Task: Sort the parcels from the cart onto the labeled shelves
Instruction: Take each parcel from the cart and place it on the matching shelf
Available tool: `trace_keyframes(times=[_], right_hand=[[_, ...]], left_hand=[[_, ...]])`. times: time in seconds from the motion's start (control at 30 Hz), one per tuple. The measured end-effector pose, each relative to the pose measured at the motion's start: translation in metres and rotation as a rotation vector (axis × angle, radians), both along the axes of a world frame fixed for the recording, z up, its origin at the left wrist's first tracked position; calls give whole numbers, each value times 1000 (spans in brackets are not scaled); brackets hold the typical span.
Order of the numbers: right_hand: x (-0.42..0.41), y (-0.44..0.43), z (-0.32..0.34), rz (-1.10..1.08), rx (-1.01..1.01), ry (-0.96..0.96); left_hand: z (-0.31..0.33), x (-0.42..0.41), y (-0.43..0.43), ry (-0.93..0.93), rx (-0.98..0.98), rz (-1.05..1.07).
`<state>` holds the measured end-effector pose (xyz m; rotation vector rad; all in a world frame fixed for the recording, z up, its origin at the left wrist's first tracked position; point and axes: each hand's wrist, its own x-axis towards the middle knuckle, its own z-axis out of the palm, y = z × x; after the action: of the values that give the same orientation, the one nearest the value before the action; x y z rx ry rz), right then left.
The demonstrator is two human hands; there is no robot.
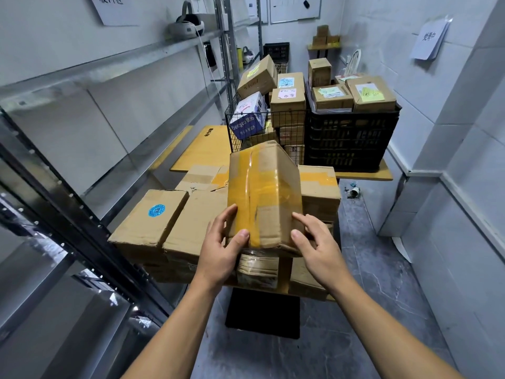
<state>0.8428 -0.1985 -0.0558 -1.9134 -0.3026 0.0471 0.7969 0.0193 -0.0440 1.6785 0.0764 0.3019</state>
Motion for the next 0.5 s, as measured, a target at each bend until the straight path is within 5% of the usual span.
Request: trace_keyframes(times=[0.27, 0.43, 0.5], right_hand=[[-8, 13, 12, 22, 156, 120], [-2, 7, 14, -71, 444, 171], [0, 7, 13, -71, 612, 258]], left_hand=[[4, -3, -14, -105, 412, 85], [9, 1, -12, -134, 29, 43], [6, 5, -9, -104, 51, 71]])
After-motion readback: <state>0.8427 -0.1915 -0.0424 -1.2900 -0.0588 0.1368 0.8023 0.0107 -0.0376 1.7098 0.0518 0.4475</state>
